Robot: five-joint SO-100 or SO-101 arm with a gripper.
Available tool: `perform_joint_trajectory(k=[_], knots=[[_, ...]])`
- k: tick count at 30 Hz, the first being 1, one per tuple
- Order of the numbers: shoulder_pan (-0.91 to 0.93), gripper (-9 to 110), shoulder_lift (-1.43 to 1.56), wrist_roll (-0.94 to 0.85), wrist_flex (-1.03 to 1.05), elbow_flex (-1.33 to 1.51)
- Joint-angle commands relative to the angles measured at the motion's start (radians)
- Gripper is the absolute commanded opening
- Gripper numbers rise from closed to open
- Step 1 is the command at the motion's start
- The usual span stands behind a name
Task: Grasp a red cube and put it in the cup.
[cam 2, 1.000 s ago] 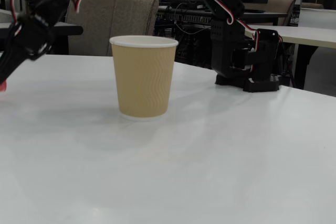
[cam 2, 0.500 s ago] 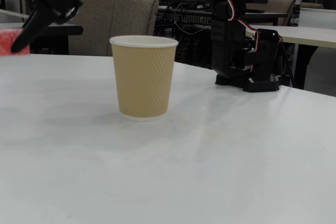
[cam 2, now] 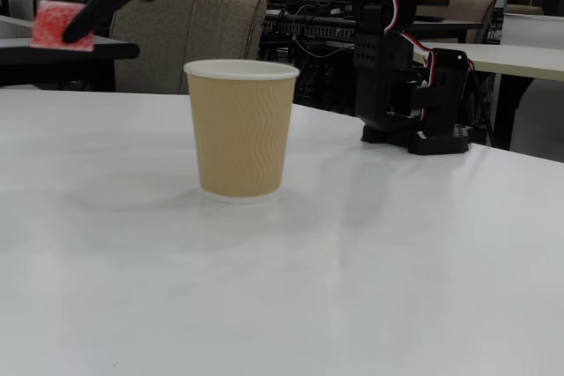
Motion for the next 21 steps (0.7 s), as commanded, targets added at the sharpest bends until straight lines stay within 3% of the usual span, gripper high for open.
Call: perform_joint_trajectory(k=[1,21], knots=[[-0.031,7,0.186,0.011,0.023,0.035],[-0.109,7,0.489,0.032,0.121,0.25]])
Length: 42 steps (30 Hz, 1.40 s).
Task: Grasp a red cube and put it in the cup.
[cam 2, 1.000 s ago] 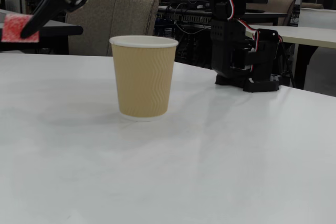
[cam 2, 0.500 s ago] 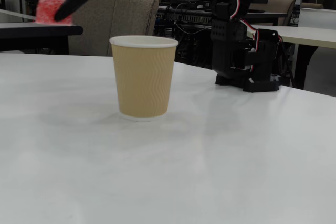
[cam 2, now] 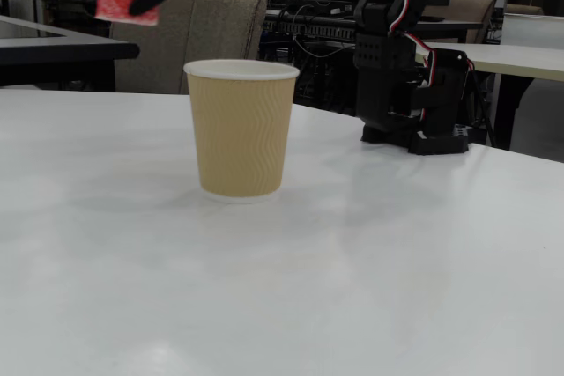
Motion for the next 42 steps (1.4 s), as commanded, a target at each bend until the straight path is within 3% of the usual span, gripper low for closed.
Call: perform_joint_trajectory(k=[1,25,42], knots=[[-0.014,7,0.129,0.012,0.006,0.023],[-0.124,7,0.523,0.061,0.316,0.123],[-0.224,7,0.572,0.061,0.417,0.12]])
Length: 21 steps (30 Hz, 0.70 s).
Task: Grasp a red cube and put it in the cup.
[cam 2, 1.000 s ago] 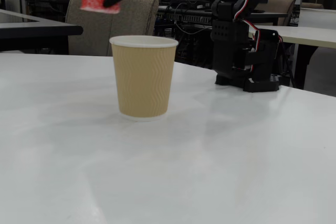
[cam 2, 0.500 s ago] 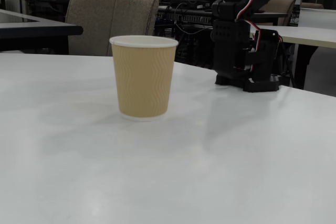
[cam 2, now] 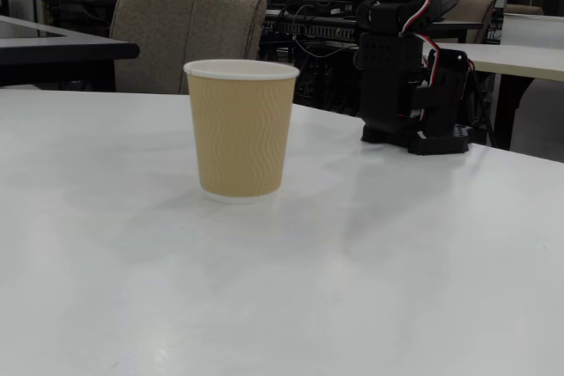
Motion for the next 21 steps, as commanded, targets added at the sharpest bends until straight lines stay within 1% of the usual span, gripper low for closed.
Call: perform_joint_trajectory(k=[1,14,21], knots=[[-0.025,7,-0.006,0.008,-0.02,-0.018],[-0.012,7,-0.189,0.008,-0.149,-0.077],[-0.028,7,-0.252,0.008,-0.176,-0.101]])
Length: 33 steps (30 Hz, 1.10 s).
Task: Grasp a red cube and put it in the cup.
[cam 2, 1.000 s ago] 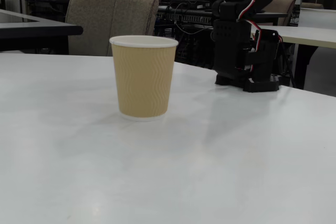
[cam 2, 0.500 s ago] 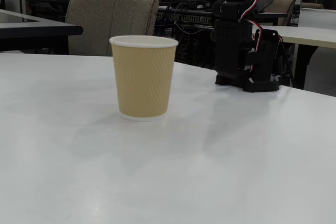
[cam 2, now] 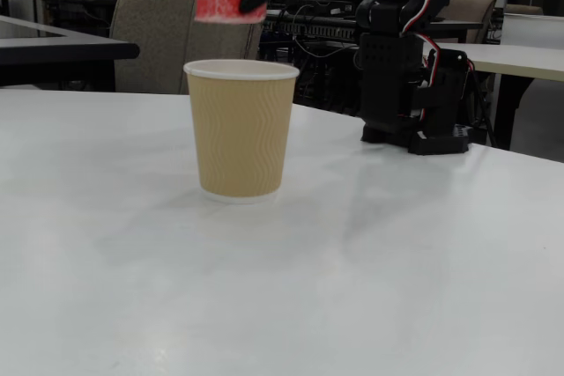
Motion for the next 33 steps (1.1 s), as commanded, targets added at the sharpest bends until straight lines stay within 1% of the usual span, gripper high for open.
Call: perform_joint_trajectory(k=[1,21,33], knots=[[-0.015,7,-0.012,0.008,-0.025,-0.103],[-0.038,6,-0.015,0.008,-0.055,-0.083],[-0.021,6,0.087,0.018,-0.043,-0.003]])
